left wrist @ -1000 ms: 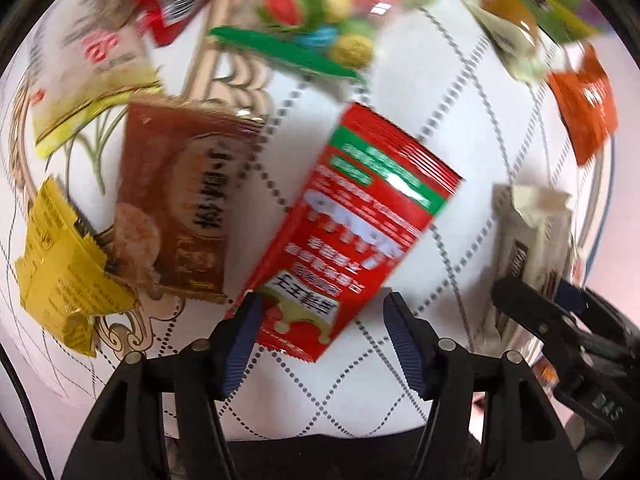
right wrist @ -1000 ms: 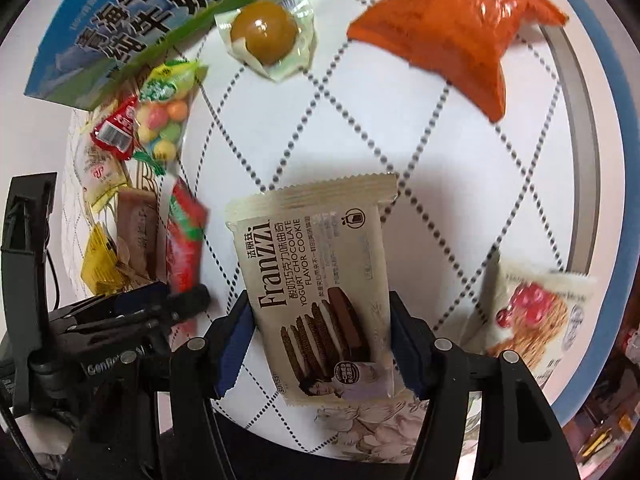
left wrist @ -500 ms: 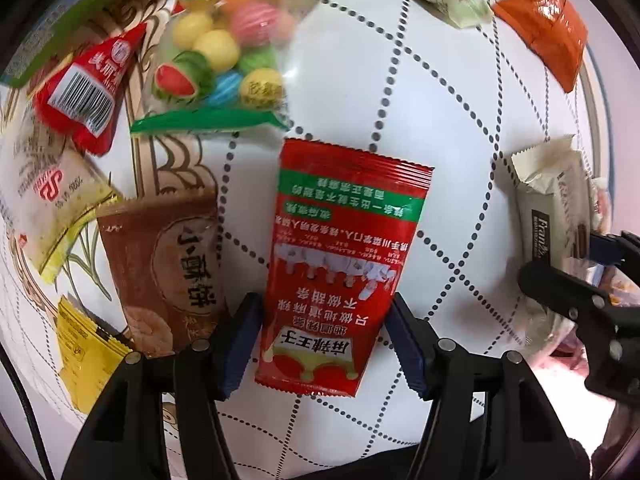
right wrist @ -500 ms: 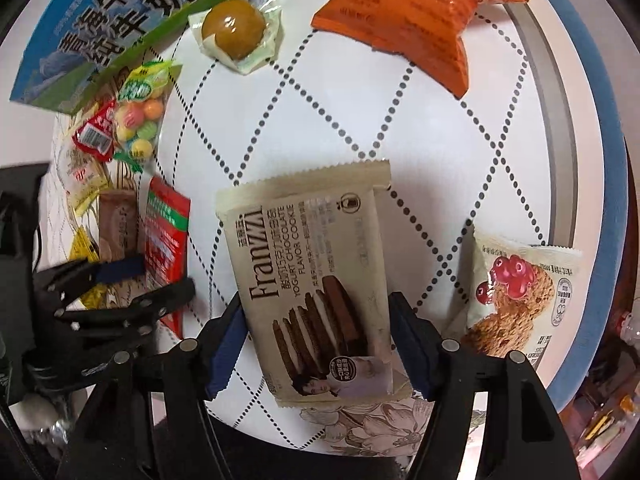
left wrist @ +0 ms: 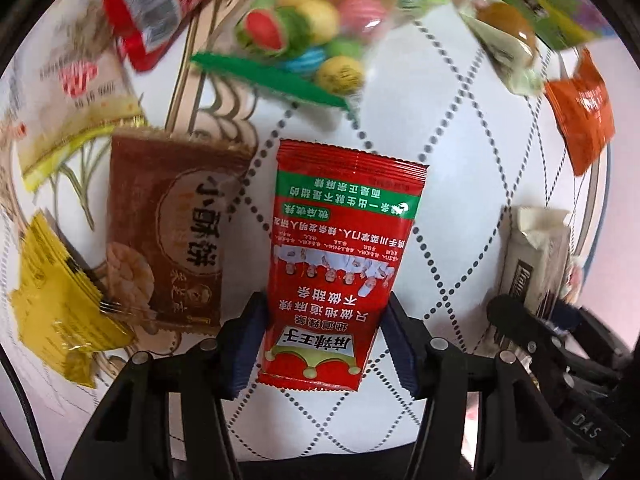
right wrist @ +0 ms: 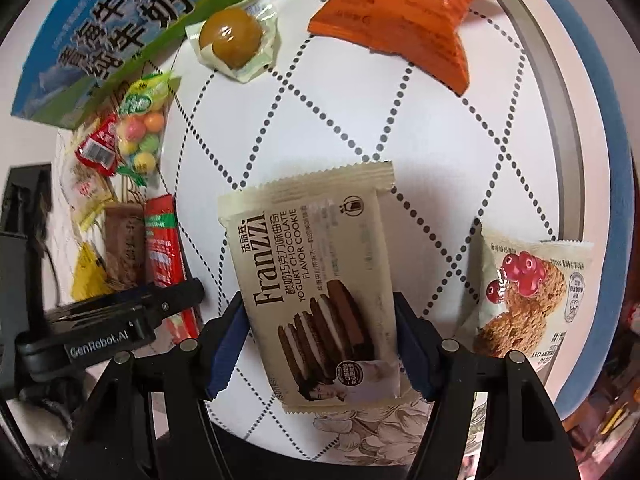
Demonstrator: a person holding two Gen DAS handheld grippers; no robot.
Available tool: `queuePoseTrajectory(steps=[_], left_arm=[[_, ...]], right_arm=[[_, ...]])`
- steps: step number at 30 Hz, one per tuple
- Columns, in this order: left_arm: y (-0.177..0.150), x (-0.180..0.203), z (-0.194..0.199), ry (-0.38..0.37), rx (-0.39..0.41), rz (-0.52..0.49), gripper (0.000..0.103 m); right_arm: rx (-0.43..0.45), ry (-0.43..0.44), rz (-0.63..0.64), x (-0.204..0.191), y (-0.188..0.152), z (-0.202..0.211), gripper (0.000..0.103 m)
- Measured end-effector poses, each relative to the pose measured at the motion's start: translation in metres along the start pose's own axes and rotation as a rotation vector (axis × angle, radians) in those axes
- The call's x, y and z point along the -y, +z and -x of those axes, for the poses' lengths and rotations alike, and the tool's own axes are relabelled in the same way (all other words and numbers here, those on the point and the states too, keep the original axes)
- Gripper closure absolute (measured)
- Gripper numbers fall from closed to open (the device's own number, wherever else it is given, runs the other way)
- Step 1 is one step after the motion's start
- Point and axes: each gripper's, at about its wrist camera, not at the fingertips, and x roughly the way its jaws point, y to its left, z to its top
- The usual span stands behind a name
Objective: Organize snacks
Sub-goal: 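Carry both packets into the box and release them beside the others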
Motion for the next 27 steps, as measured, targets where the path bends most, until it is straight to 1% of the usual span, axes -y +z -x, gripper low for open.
queuePoseTrajectory(steps=[1,4,6,8,11,13,15,17,19,20,21,22,23,25,26,27], left_arm=[[-0.004,0.01,0.003,0.011,0.015,-0.006,0.051],[-0.026,0.028,0.016,0.011,0.046,-0.017,0.052],[-0.043,0.025,0.029,0.002,0.059,-0.029,0.052],[-0.045,0.025,0.048,-0.006,0.081,-0.032,0.052],[-0.046,0.024,0.084,-0.04,0.118,-0.03,0.052],[-0.049,0.028,0.111,-0.076,0.153,-0.029,0.052],[-0.051,0.032,0.136,-0.109,0.191,-0.027,0.052],[-0.045,0.034,0.173,-0.157,0.245,-0.018,0.052],[-0.03,0.034,0.209,-0.191,0.288,-0.018,0.052],[-0.015,0.031,0.23,-0.208,0.31,-0.015,0.052],[-0.005,0.031,0.244,-0.217,0.328,-0.016,0.052],[0.008,0.022,0.26,-0.218,0.344,-0.018,0.052],[0.024,0.011,0.273,-0.208,0.365,-0.014,0.052],[0.051,0.002,0.294,-0.172,0.404,-0.007,0.052],[0.066,-0.004,0.302,-0.151,0.418,-0.002,0.052],[0.083,-0.009,0.308,-0.122,0.432,0.003,0.052]], right_arm=[[0.013,-0.01,0.013,-0.003,0.0,0.001,0.038],[0.036,-0.005,0.02,-0.007,-0.004,0.009,0.039],[0.047,0.007,0.015,-0.006,-0.005,0.017,0.039],[0.058,0.017,0.017,-0.007,-0.004,0.027,0.039],[0.086,0.045,0.025,-0.008,-0.001,0.046,0.039],[0.111,0.074,0.032,0.002,0.001,0.071,0.039],[0.145,0.105,0.038,0.0,0.007,0.095,0.039],[0.178,0.134,0.042,0.0,0.016,0.117,0.039],[0.221,0.171,0.045,-0.003,0.028,0.144,0.039],[0.249,0.189,0.052,-0.006,0.037,0.16,0.04],[0.267,0.197,0.055,-0.012,0.043,0.167,0.04],[0.296,0.21,0.064,-0.017,0.055,0.182,0.039],[0.319,0.211,0.072,-0.021,0.064,0.191,0.039],[0.381,0.194,0.088,-0.032,0.096,0.212,0.039],[0.403,0.181,0.091,-0.045,0.107,0.214,0.04],[0.423,0.163,0.096,-0.052,0.127,0.217,0.039]])
